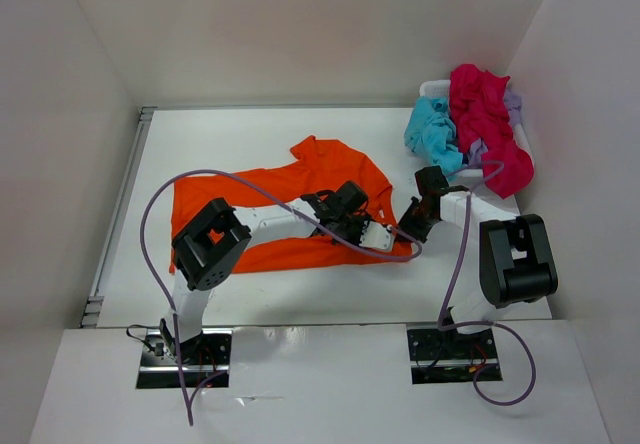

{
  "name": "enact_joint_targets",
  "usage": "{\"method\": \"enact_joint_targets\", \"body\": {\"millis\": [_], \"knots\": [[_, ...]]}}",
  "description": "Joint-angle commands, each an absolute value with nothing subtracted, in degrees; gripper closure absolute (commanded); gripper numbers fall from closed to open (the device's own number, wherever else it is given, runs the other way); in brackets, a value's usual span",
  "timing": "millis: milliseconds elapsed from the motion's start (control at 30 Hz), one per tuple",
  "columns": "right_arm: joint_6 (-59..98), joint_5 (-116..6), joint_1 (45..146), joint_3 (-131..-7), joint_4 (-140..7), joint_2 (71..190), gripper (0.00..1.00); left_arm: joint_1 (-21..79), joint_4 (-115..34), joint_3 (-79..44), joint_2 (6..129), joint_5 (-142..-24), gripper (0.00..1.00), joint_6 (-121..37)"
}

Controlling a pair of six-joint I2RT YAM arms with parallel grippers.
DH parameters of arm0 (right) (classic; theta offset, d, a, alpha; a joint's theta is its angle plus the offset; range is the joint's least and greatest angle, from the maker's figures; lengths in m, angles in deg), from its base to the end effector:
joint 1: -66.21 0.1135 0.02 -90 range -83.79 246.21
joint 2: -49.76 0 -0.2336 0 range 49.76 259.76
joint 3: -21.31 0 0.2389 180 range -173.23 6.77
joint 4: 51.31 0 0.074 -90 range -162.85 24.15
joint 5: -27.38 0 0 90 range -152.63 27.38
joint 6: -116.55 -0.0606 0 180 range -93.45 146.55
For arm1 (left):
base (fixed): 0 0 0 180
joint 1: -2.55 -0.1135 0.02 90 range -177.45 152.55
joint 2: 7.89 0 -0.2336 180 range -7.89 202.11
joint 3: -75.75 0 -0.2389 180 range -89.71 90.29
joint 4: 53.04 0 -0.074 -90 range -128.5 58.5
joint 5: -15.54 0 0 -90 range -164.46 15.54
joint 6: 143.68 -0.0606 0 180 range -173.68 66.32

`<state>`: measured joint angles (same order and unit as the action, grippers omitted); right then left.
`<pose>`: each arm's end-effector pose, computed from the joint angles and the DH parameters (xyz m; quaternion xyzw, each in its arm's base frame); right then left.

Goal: Fold and stack the t-shirts
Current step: Fold the flattened tshirt in 1/3 of the way

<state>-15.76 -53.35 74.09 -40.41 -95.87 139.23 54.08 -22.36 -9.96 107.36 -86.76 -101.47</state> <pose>0.2660 0.0467 0.1084 0.2796 0.9444 0.1373 0.1049 0.2545 -0.3411 0.1349 0.7385 0.5810 -0.1118 0.3232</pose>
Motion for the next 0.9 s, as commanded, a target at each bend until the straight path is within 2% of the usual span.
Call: {"method": "enact_joint_targets", "body": {"millis": [0, 167, 300, 533, 633, 767, 867], "knots": [[-15.0, -53.2, 73.8, -39.6, -94.9, 137.7, 1.00, 53.9, -22.3, -6.9, 108.0, -89.6, 0.66, -101.3], [-15.0, -53.2, 73.8, -39.6, -94.9, 137.7, 1.00, 53.9, -22.3, -8.8, 108.0, -88.4, 0.91, -102.0], [-15.0, -53.2, 73.8, -39.6, -94.9, 137.7, 1.00, 51.3, -24.6, -9.5, 107.4, -83.9, 0.95, -97.0], [-15.0, -53.7, 73.8, -39.6, -95.5, 138.8, 1.00, 47.6, -29.3, -12.2, 105.2, -77.3, 0.94, -84.0], [-15.0, -54.3, 73.8, -39.6, -95.5, 138.8, 1.00, 46.5, -29.3, -12.7, 105.2, -75.4, 0.89, -78.7], [-15.0, -54.8, 73.8, -39.6, -96.0, 138.8, 1.00, 45.8, -29.8, -12.7, 105.2, -73.0, 0.76, -72.9], [-15.0, -55.3, 73.8, -39.6, -96.5, 138.3, 1.00, 44.5, -30.3, -12.7, 104.7, -69.0, 0.75, -69.8]]}}
